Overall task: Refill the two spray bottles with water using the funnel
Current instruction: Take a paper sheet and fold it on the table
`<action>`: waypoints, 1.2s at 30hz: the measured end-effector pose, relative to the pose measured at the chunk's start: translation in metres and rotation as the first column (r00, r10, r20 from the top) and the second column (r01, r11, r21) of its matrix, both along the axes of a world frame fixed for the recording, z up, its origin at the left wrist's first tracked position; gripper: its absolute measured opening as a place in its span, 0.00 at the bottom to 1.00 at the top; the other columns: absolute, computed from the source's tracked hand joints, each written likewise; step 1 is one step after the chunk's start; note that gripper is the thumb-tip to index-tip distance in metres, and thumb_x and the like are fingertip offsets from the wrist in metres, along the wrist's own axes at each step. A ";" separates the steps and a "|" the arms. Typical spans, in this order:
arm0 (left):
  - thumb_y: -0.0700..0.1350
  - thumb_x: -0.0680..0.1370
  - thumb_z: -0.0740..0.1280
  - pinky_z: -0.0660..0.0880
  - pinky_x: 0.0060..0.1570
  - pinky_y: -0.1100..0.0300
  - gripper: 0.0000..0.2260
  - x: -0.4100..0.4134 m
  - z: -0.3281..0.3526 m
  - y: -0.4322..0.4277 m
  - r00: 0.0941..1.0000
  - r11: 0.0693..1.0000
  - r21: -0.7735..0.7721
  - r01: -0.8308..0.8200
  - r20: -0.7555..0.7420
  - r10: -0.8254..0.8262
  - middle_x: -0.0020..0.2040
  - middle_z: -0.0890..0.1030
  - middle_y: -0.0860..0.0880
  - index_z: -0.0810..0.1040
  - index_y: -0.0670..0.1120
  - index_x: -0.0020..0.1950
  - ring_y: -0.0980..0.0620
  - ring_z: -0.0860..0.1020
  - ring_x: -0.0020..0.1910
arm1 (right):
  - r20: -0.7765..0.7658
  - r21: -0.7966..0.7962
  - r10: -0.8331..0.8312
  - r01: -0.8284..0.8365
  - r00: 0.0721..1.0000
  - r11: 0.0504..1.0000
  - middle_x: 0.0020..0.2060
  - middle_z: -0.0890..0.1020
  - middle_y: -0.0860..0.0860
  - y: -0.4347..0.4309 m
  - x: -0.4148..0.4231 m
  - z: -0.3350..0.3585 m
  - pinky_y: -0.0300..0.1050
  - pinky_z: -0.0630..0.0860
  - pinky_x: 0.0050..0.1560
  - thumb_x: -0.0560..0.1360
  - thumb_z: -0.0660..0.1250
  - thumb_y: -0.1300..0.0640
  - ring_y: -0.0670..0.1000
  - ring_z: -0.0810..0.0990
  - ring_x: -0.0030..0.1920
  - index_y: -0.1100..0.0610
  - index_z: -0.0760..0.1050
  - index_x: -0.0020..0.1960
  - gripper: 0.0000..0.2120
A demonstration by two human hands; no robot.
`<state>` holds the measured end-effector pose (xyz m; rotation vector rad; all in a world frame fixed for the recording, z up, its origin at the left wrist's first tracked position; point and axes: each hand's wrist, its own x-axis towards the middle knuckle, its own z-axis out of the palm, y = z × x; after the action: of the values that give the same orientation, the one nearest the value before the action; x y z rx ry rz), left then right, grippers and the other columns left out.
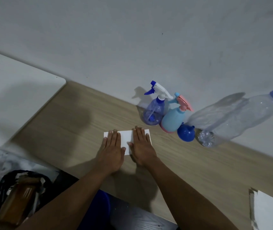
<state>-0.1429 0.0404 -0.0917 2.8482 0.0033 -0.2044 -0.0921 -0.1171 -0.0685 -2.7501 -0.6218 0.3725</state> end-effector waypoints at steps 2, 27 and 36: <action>0.58 0.78 0.38 0.41 0.76 0.49 0.35 -0.001 -0.003 0.000 1.000 1.000 0.009 0.010 -0.009 -0.010 0.81 0.49 0.39 0.49 0.38 0.80 0.43 0.45 0.80 | 0.004 -0.022 0.001 -0.001 1.000 1.000 0.81 0.44 0.57 0.000 -0.001 -0.007 0.53 0.38 0.80 0.85 0.47 0.47 0.56 0.40 0.81 0.62 0.42 0.81 0.31; 0.55 0.85 0.45 0.37 0.78 0.48 0.30 0.004 0.015 -0.260 0.898 0.908 0.011 0.418 -0.153 -0.412 0.80 0.35 0.45 0.36 0.42 0.80 0.47 0.34 0.79 | -0.040 -0.051 -0.311 0.309 0.950 0.950 0.81 0.41 0.57 -0.281 -0.067 -0.004 0.50 0.37 0.79 0.85 0.47 0.47 0.55 0.38 0.81 0.61 0.39 0.81 0.32; 0.55 0.85 0.44 0.36 0.78 0.49 0.30 -0.041 0.020 -0.331 0.819 0.832 0.059 0.552 -0.227 -0.527 0.80 0.33 0.46 0.34 0.43 0.79 0.48 0.32 0.78 | -0.088 -0.066 -0.426 0.422 0.900 0.904 0.80 0.38 0.59 -0.344 -0.138 -0.002 0.53 0.36 0.78 0.85 0.45 0.48 0.57 0.35 0.80 0.63 0.37 0.80 0.32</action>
<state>-0.1844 -0.2908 -0.0716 2.8584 -0.7896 -0.6296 -0.2302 -0.4611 -0.0708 -2.7845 0.0216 0.4196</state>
